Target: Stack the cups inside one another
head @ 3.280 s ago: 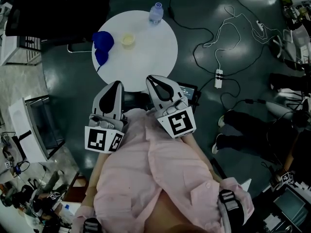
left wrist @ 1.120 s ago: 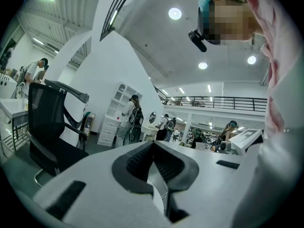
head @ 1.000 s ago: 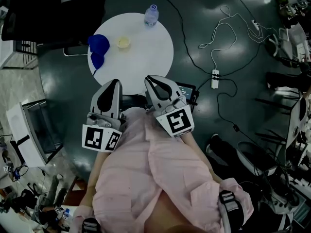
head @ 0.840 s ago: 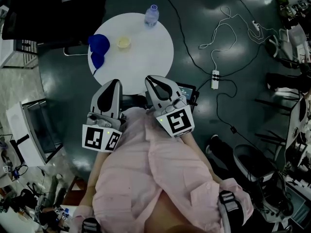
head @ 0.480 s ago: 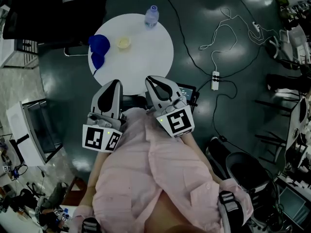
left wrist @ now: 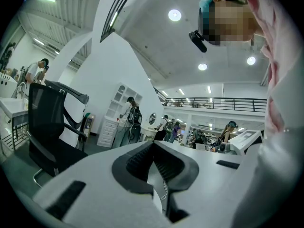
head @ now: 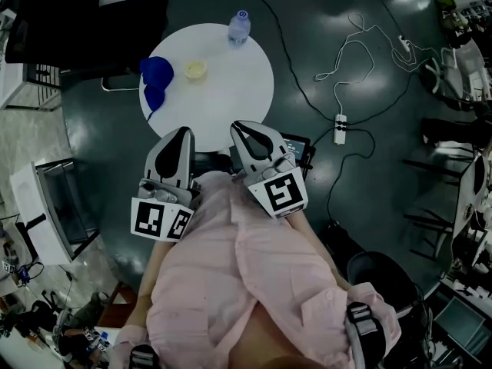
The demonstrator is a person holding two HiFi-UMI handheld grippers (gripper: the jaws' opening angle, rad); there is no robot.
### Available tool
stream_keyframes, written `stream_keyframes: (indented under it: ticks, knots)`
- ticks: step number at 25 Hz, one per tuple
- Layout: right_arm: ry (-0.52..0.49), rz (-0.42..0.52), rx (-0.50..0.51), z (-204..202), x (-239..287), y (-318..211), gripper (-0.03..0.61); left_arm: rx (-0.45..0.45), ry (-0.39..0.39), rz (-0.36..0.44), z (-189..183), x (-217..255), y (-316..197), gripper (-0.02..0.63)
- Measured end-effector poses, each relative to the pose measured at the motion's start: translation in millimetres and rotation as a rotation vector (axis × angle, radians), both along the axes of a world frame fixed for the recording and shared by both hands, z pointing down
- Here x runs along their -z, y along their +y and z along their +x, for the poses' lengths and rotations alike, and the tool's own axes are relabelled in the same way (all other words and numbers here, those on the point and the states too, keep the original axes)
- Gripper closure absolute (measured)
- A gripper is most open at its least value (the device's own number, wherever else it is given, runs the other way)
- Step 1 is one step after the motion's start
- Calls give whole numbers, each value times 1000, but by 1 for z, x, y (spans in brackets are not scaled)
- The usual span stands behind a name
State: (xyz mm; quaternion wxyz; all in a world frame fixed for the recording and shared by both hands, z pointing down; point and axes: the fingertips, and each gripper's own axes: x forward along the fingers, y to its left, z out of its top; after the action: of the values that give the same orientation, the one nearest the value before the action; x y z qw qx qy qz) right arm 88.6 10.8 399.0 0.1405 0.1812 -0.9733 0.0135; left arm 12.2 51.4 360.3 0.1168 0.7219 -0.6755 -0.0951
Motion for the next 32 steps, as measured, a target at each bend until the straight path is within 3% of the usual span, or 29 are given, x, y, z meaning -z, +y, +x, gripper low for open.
stream_keyframes:
  ticks: [32]
  knots:
    - [0, -2, 2, 0, 1, 6, 546, 11, 3, -3, -1, 0, 7, 595]
